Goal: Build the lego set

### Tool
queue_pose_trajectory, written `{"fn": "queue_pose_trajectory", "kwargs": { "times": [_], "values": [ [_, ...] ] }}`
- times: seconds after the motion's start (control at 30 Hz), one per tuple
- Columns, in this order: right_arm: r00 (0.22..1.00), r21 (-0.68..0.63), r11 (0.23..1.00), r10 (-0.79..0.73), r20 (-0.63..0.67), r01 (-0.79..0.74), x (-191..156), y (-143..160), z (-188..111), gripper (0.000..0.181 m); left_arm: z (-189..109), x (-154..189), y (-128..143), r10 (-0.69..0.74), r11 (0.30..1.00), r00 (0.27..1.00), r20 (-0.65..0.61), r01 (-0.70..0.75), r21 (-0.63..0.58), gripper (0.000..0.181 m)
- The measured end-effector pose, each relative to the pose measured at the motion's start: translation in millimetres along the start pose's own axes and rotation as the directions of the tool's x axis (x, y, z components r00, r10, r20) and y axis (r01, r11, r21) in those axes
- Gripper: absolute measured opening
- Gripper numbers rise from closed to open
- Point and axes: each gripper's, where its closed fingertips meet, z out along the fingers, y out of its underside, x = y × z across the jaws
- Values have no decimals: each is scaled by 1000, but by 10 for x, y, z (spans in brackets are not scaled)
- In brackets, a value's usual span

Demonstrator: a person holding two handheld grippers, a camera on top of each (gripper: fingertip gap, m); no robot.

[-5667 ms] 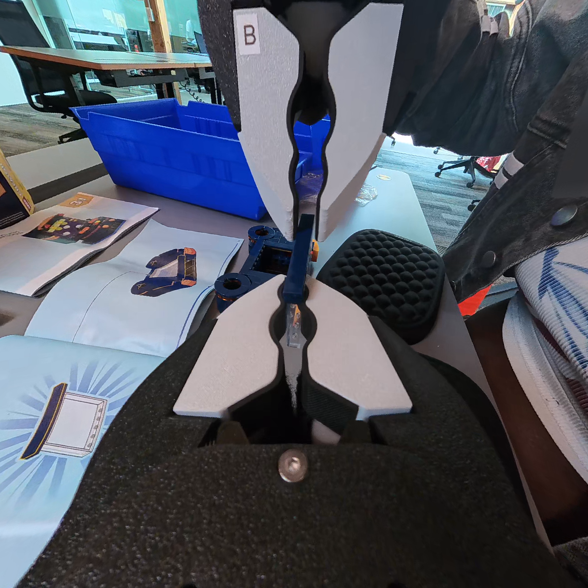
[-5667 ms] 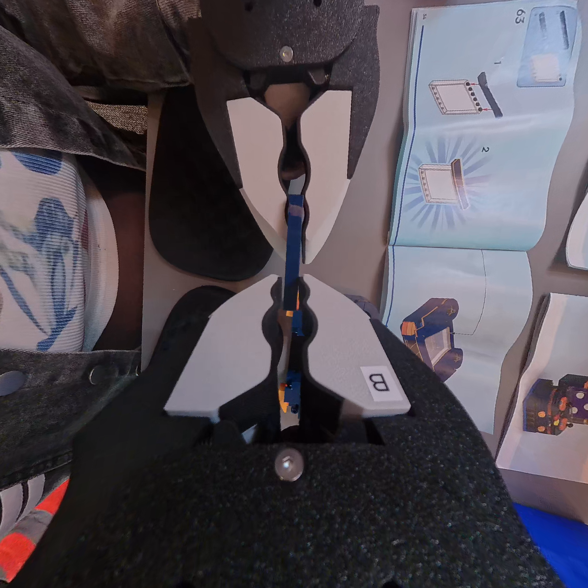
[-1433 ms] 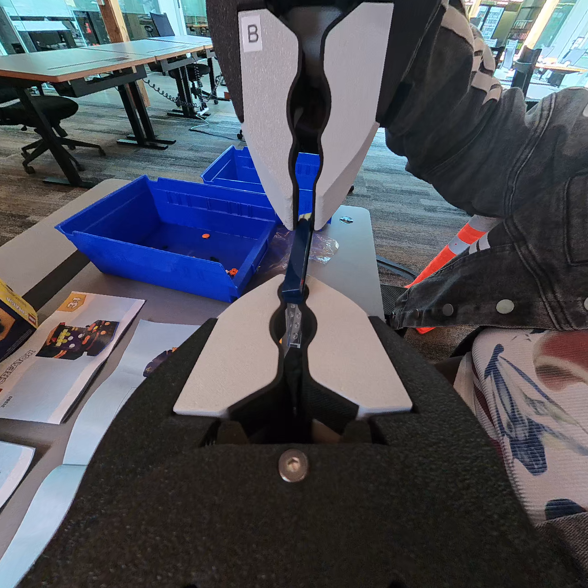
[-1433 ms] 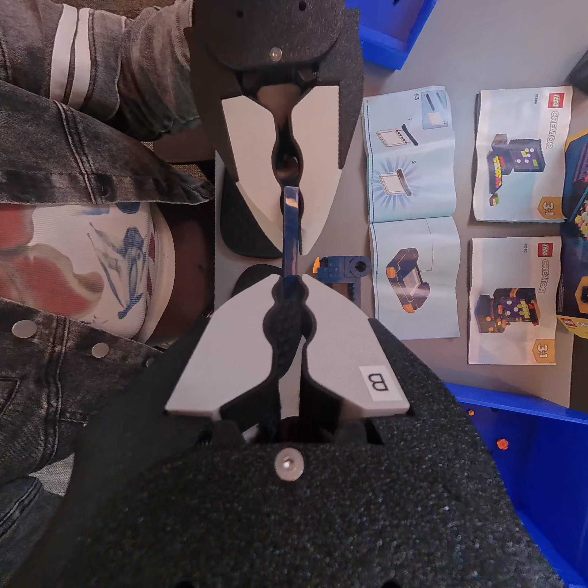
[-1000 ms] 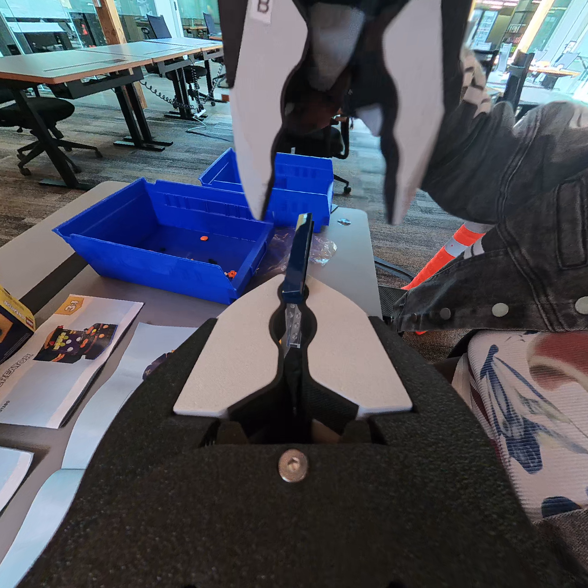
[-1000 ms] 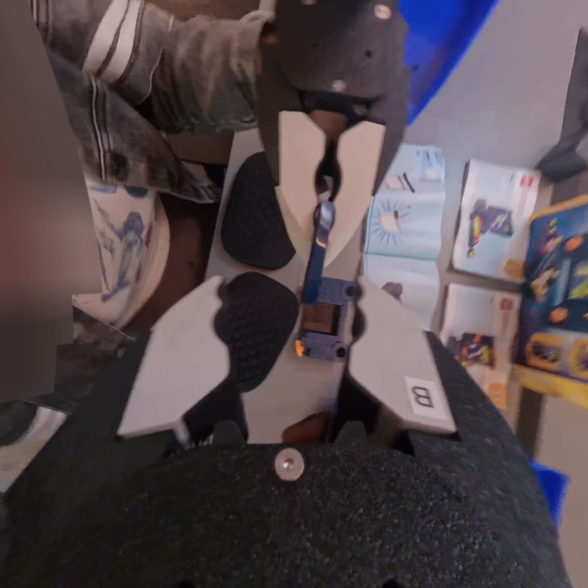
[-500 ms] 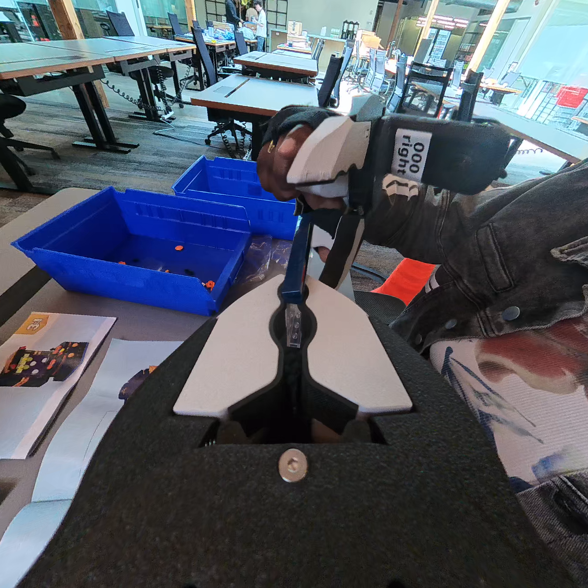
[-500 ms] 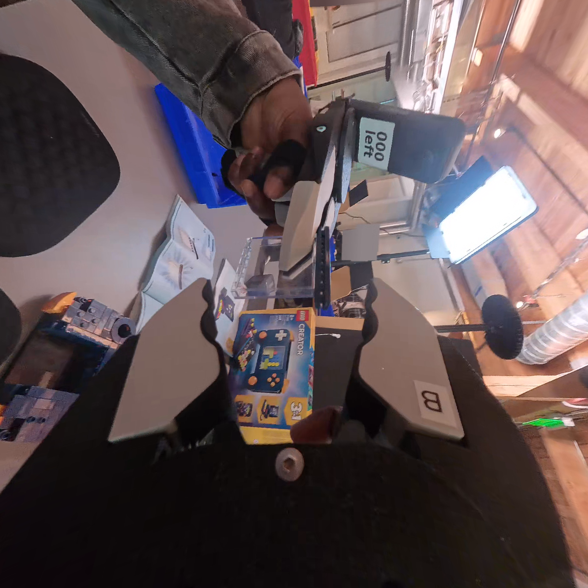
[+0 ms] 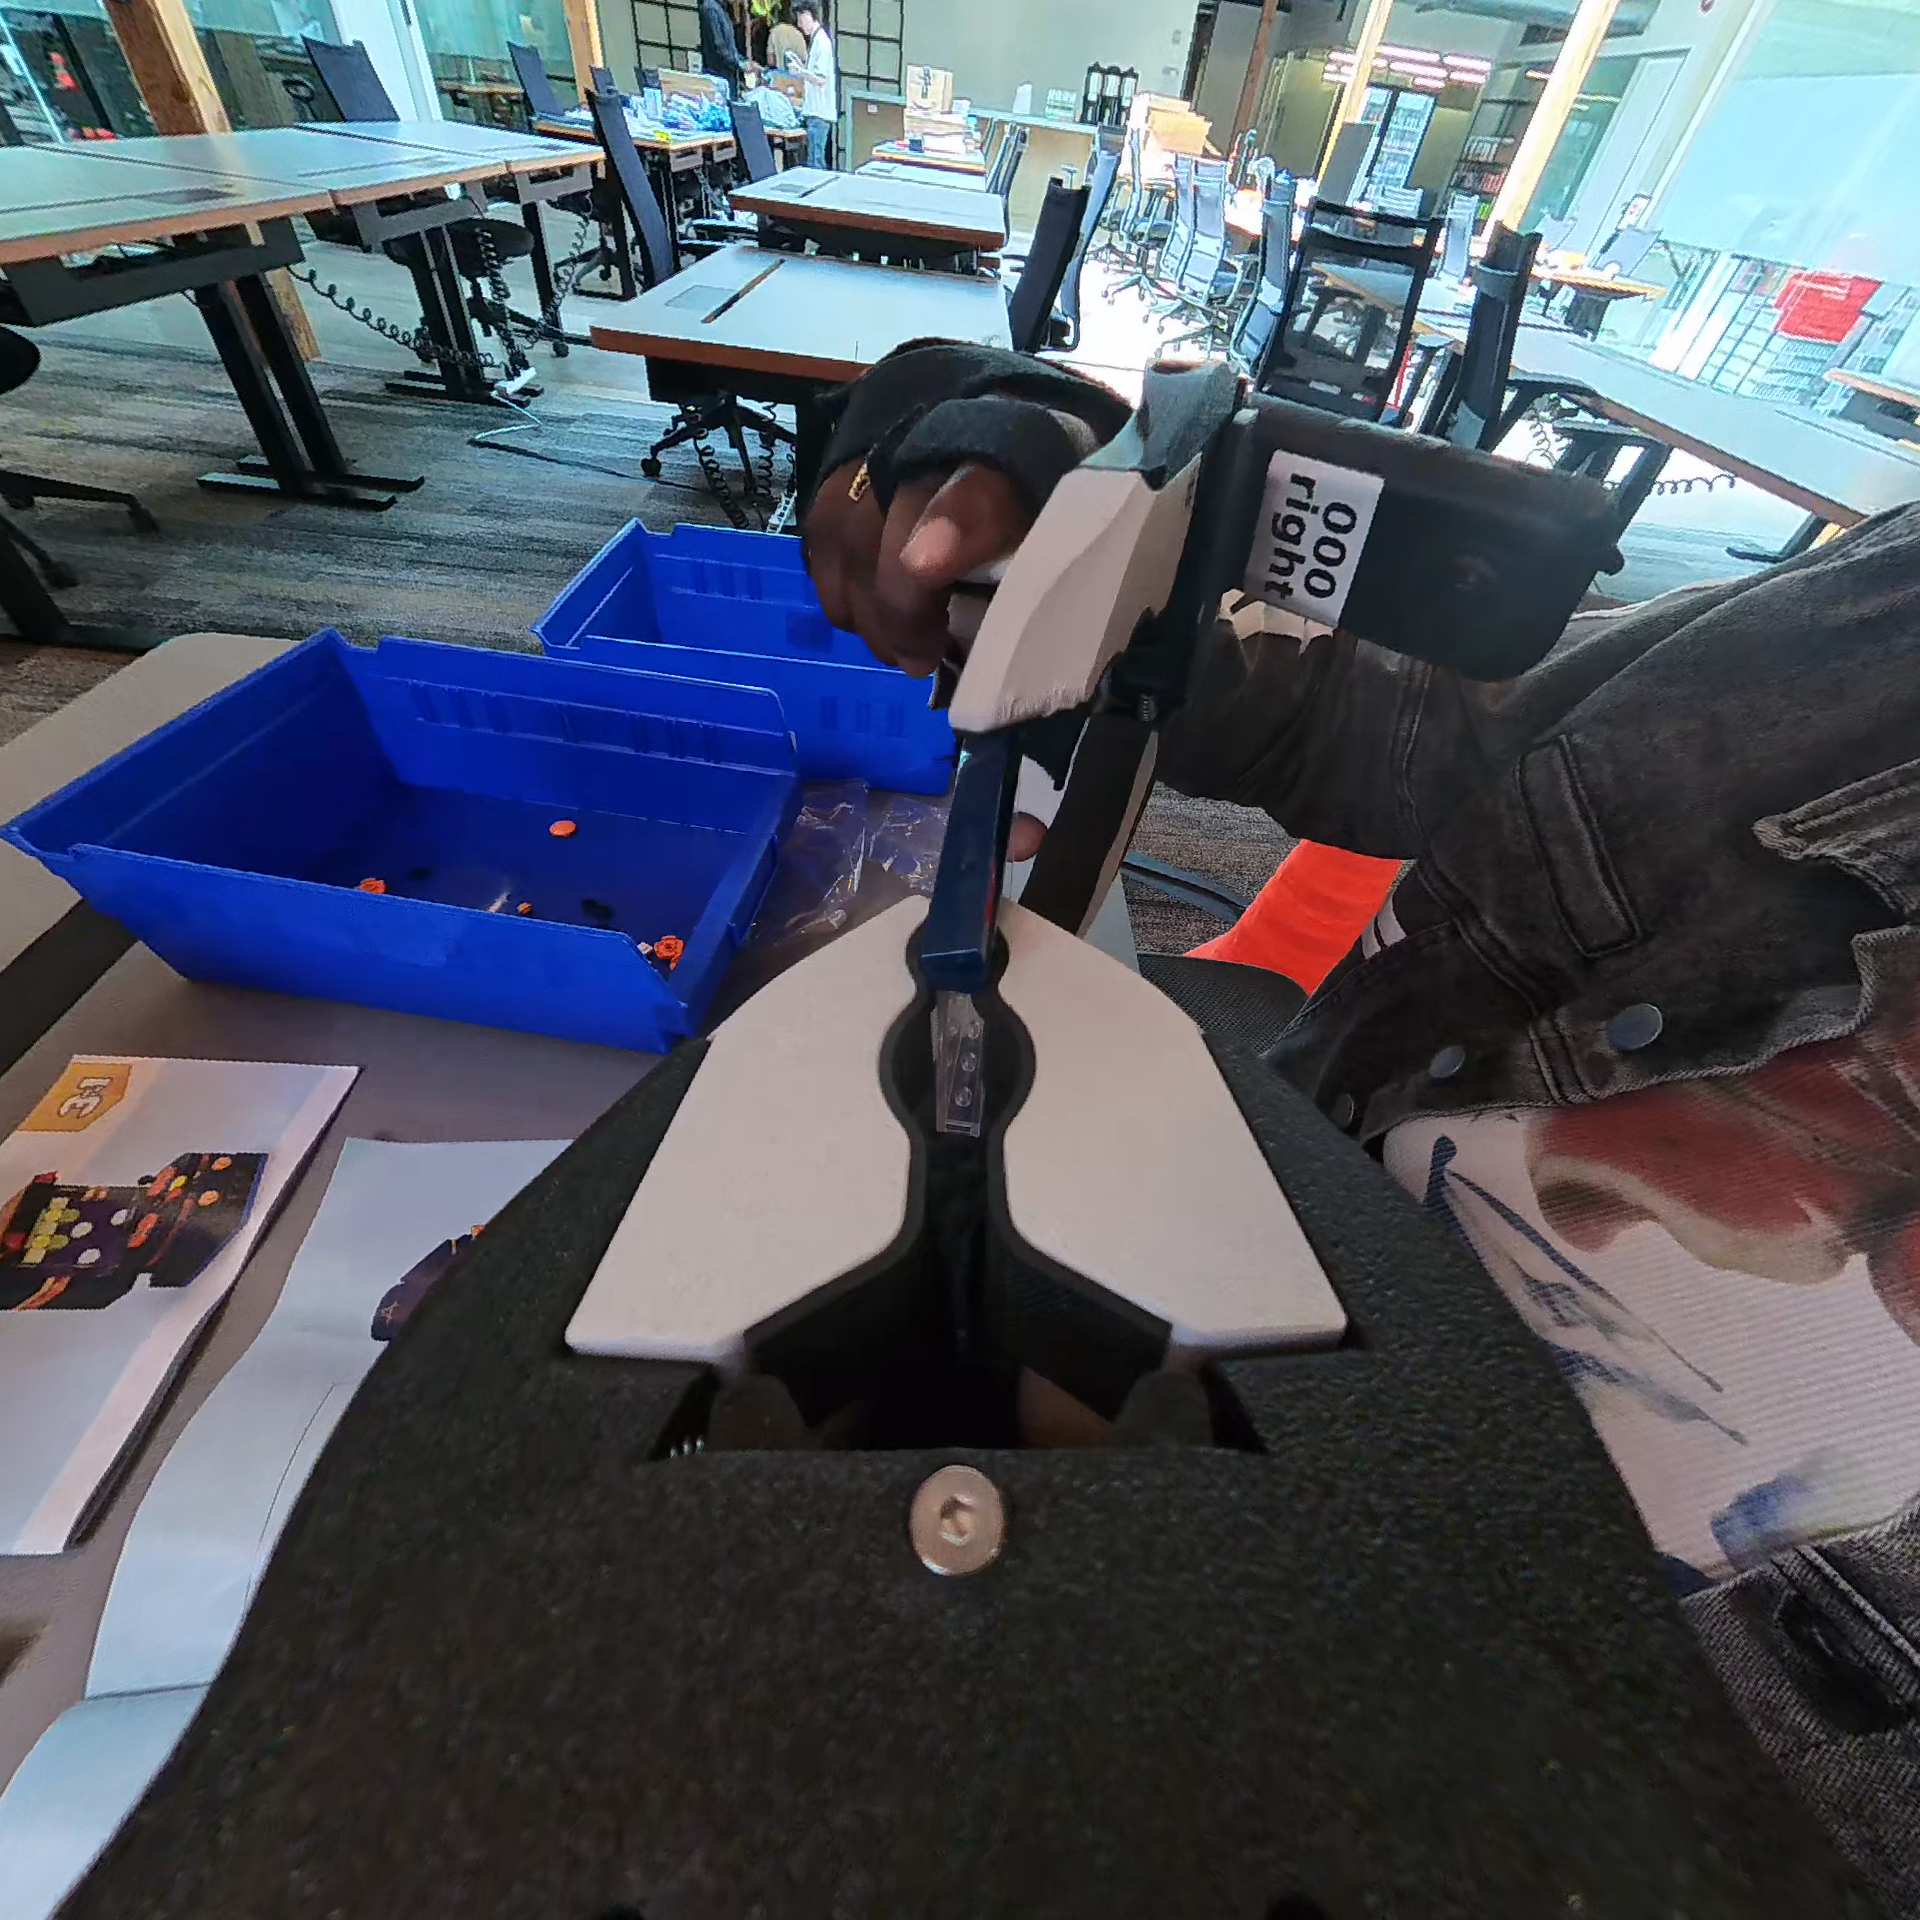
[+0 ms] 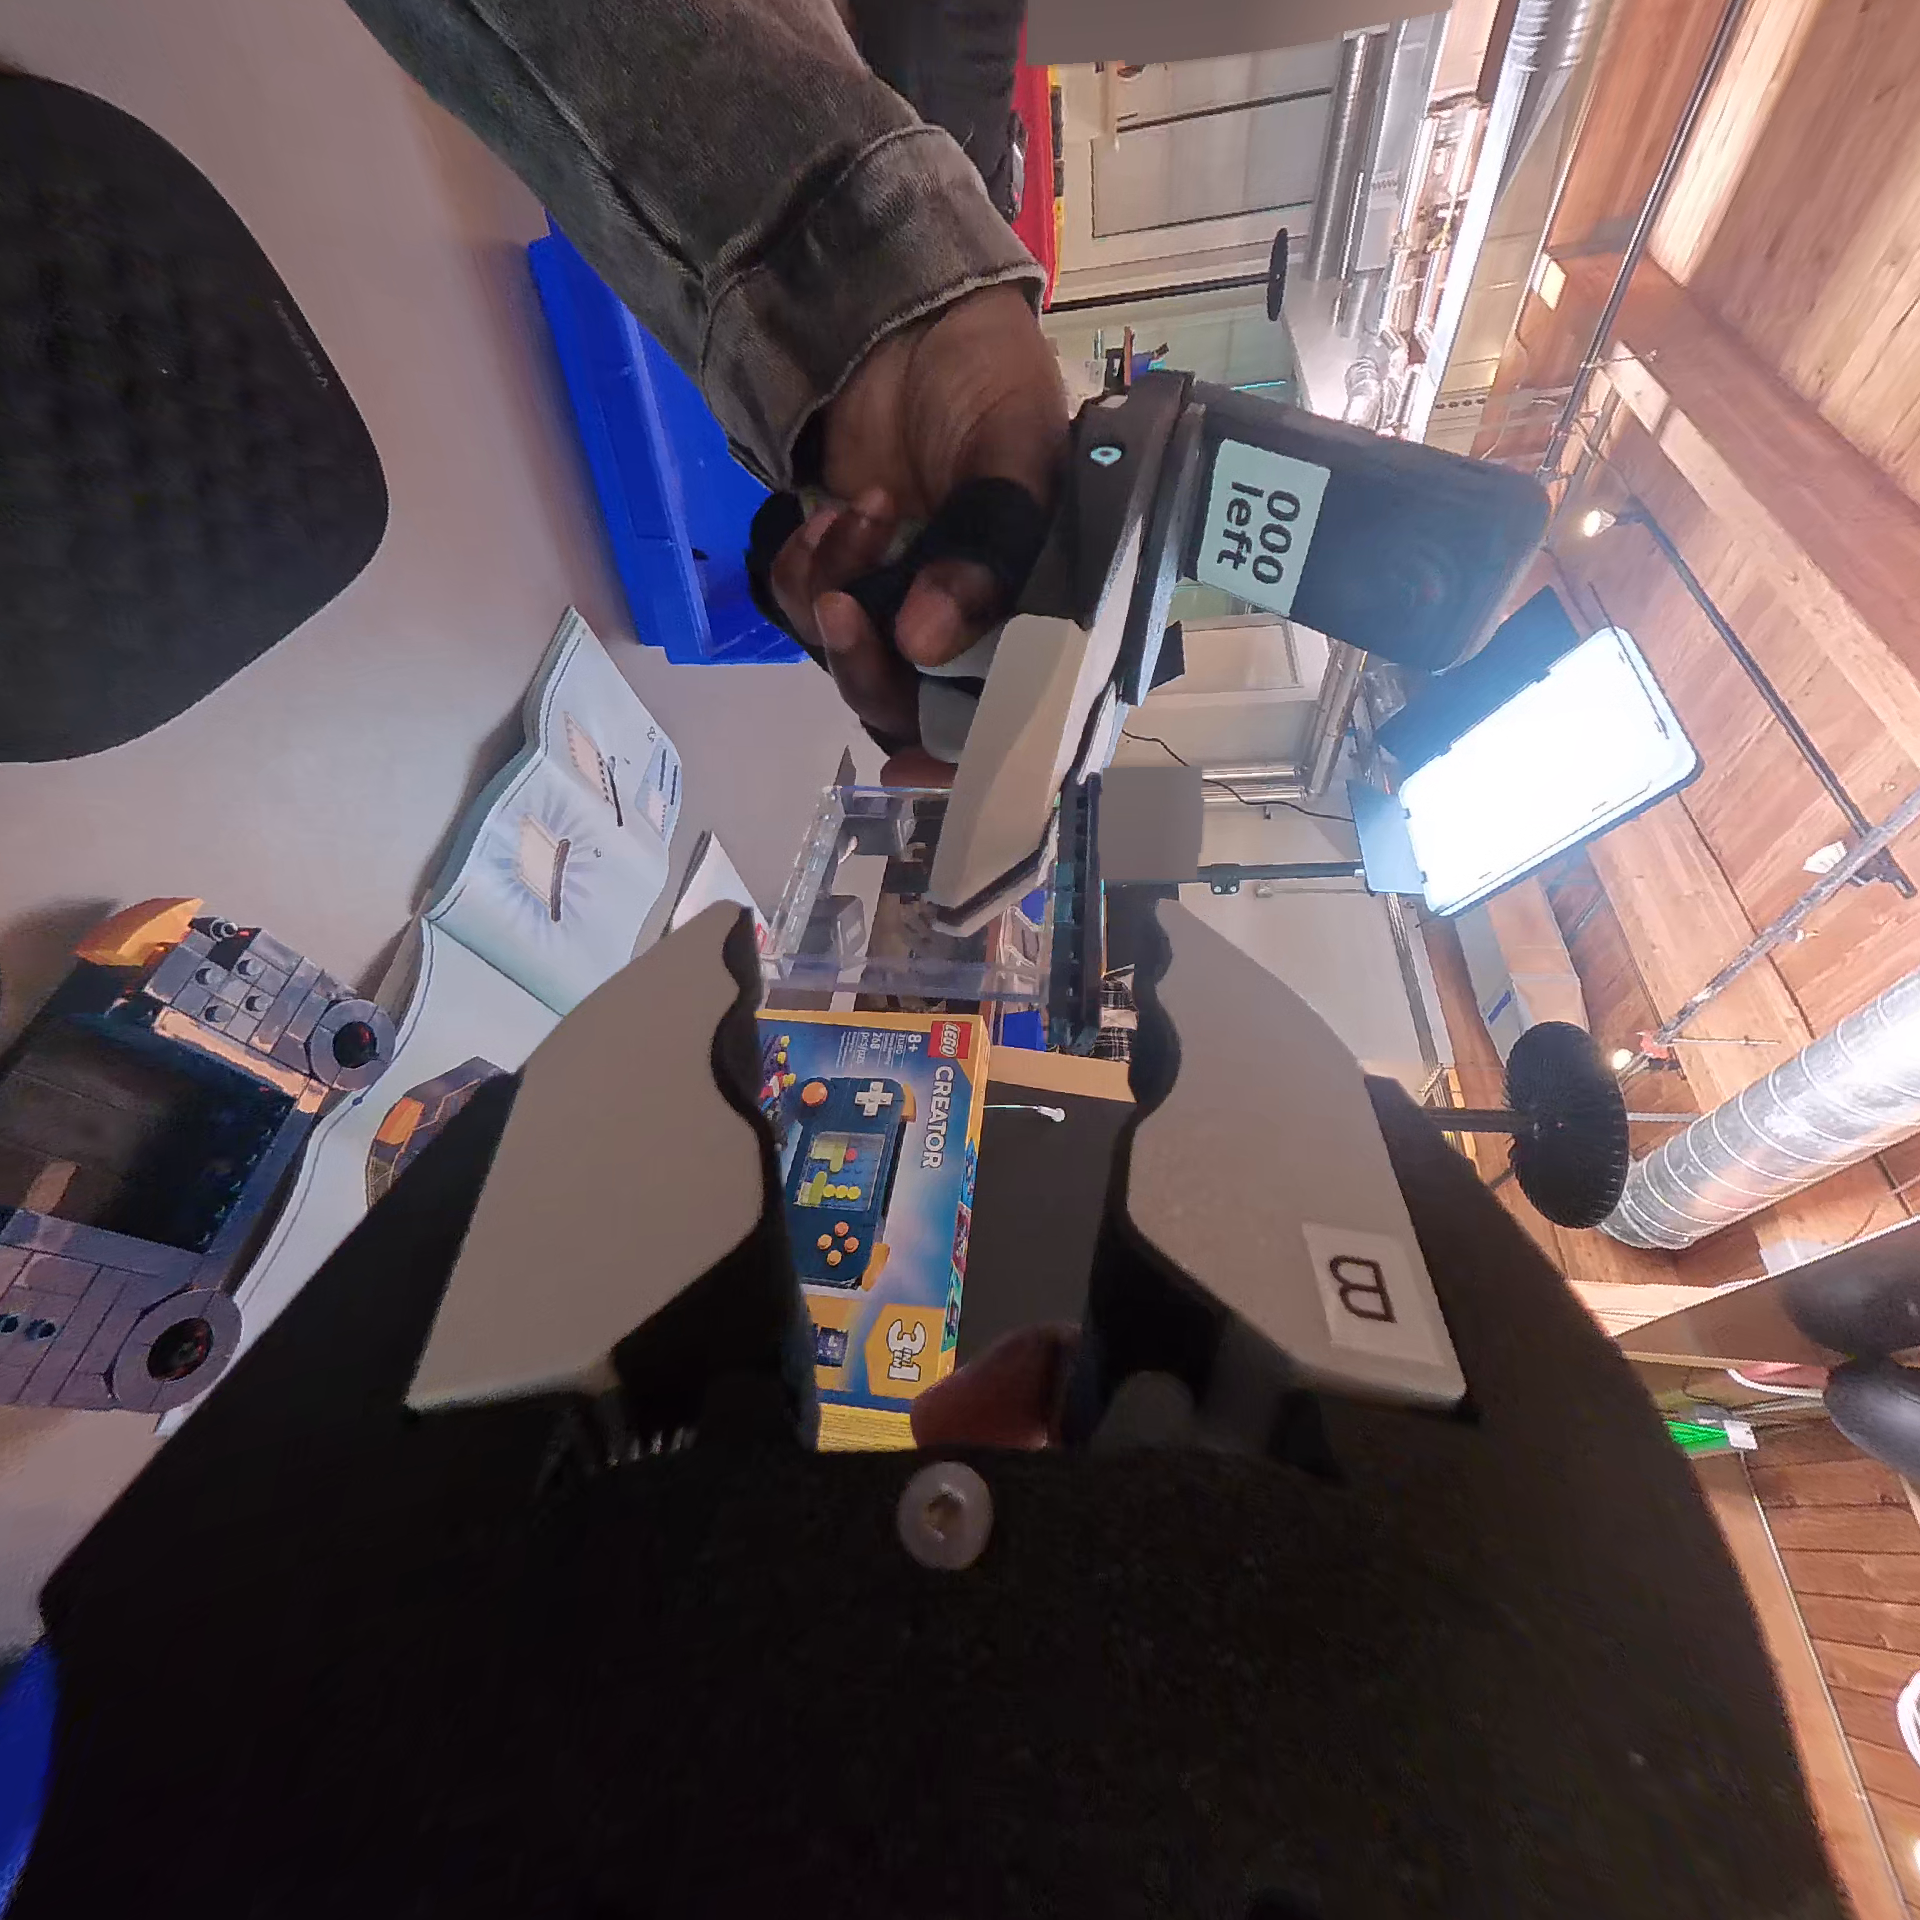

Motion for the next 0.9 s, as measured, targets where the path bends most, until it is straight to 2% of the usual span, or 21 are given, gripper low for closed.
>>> {"fn": "queue_pose_trajectory", "kwargs": {
  "times": [0.13,0.47,0.73,0.9],
  "values": [
    [1000,-8,1000,-14,3,14,-9,3,-6,63,-2,-6,-17,1,1000,1000,1,-1,4,4],
    [999,-32,999,-31,6,31,-7,33,-5,62,10,-32,-24,-6,1000,1000,9,6,5,4],
    [999,-66,997,-28,30,30,6,89,-10,62,22,-81,-45,43,999,995,86,-43,2,4],
    [999,-59,998,-11,32,13,22,81,-22,55,23,-98,-53,45,999,994,97,-47,14,4]
  ]
}}
